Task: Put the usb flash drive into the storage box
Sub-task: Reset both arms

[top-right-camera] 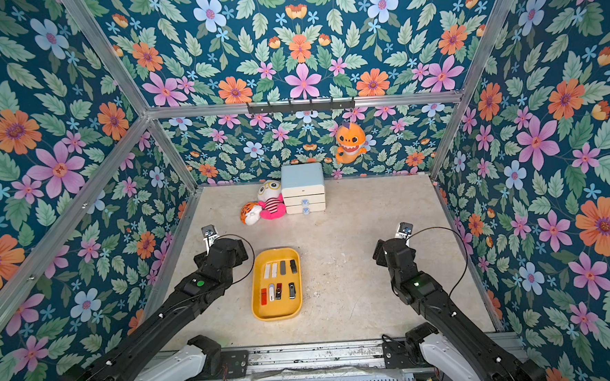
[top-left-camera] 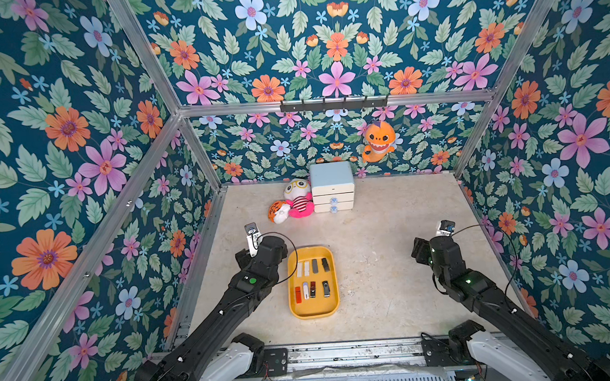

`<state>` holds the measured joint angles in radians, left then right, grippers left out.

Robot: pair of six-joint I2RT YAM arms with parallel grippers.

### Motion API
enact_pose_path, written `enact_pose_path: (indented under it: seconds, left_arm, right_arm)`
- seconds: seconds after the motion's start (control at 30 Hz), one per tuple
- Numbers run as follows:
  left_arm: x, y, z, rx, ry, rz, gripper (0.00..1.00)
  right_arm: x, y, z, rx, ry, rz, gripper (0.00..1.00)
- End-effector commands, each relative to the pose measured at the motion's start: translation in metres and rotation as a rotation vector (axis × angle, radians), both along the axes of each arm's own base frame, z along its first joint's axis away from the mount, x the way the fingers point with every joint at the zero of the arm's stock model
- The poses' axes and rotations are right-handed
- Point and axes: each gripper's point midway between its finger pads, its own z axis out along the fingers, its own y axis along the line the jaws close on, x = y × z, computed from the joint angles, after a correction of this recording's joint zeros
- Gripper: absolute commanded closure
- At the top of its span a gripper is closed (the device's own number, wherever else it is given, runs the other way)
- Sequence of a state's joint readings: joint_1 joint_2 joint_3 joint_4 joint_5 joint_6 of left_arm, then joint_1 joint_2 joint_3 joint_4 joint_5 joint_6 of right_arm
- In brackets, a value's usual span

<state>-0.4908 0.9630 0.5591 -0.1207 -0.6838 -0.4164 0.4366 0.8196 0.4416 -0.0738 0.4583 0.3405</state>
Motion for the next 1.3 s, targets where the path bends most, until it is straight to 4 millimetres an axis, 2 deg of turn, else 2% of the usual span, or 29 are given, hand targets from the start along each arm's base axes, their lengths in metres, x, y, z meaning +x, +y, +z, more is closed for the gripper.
enact_pose_path:
  seconds: [0.0,0.13,0.2,0.33,0.37,0.5,0.57,0.6,0.63,0.67,0.7,0.73,0.77,0.8,0.83,0.87,0.93,0.97,1.0,1.07,1.27]
  left_arm:
    - [0.013,0.012,0.026,0.144,-0.228,0.025,0.01]
    - [0.02,0.032,-0.003,0.18,-0.204,0.037,0.01]
    - [0.026,0.04,-0.015,0.187,-0.185,0.038,0.01]
    - [0.036,0.043,-0.033,0.164,-0.243,-0.04,0.01]
    - [0.04,0.046,-0.035,0.157,-0.259,-0.04,0.01]
    - [0.056,0.04,-0.032,0.152,-0.306,-0.118,0.01]
    - [0.061,0.045,-0.042,0.14,-0.312,-0.134,0.01]
    - [0.066,0.046,-0.049,0.124,-0.327,-0.15,0.01]
    - [0.072,0.045,-0.049,0.14,-0.341,-0.17,0.01]
    - [0.073,0.043,-0.059,0.112,-0.274,-0.191,0.01]
    - [0.073,0.043,-0.059,0.096,-0.264,-0.194,0.01]
    - [0.071,0.043,-0.055,0.11,-0.301,-0.196,0.01]
    - [0.071,0.042,-0.052,0.117,-0.323,-0.201,0.01]
    - [0.072,0.042,-0.058,0.107,-0.286,-0.205,0.01]
    - [0.076,0.043,-0.061,0.1,-0.262,-0.196,0.01]
    - [0.083,0.048,-0.062,0.091,-0.253,-0.173,0.01]
    - [0.084,0.054,-0.065,0.053,-0.237,-0.178,0.01]
    - [0.084,0.054,-0.064,0.055,-0.244,-0.176,0.01]
    - [0.084,0.054,-0.063,0.058,-0.252,-0.175,0.01]
    - [0.083,0.054,-0.064,0.054,-0.243,-0.175,0.01]
    - [0.083,0.054,-0.064,0.055,-0.246,-0.176,0.01]
  right_arm:
    - [0.007,-0.031,0.03,-0.153,-0.212,-0.128,0.18]
    - [0.006,-0.047,0.02,-0.209,-0.217,-0.155,0.16]
    - [0.01,-0.056,0.008,-0.208,-0.196,-0.169,0.16]
    - [0.019,-0.073,-0.014,-0.157,-0.239,-0.226,0.15]
    - [0.022,-0.08,-0.011,-0.162,-0.279,-0.261,0.14]
    - [0.044,-0.081,-0.015,-0.204,-0.253,-0.234,0.13]
    - [0.051,-0.087,-0.014,-0.223,-0.277,-0.243,0.14]
    - [0.052,-0.095,-0.017,-0.178,-0.317,-0.266,0.14]
    - [0.055,-0.1,-0.019,-0.165,-0.344,-0.254,0.14]
    - [0.058,-0.09,-0.031,-0.147,-0.296,-0.172,0.14]
    - [0.062,-0.086,-0.04,-0.138,-0.254,-0.15,0.14]
    - [0.066,-0.09,-0.033,-0.157,-0.311,-0.173,0.11]
    - [0.067,-0.091,-0.036,-0.165,-0.311,-0.176,0.08]
    - [0.067,-0.091,-0.05,-0.138,-0.203,-0.173,0.08]
    - [0.072,-0.095,-0.051,-0.103,-0.17,-0.184,0.08]
    - [0.076,-0.1,-0.042,-0.111,-0.242,-0.191,0.03]
    - [0.073,-0.099,-0.052,-0.098,-0.165,-0.189,0.01]
    - [0.074,-0.099,-0.046,-0.106,-0.21,-0.19,0.01]
    - [0.076,-0.099,-0.043,-0.122,-0.239,-0.188,0.01]
    - [0.077,-0.087,-0.049,-0.118,-0.178,-0.128,0.01]
    - [0.08,-0.084,-0.049,-0.126,-0.188,-0.107,0.01]
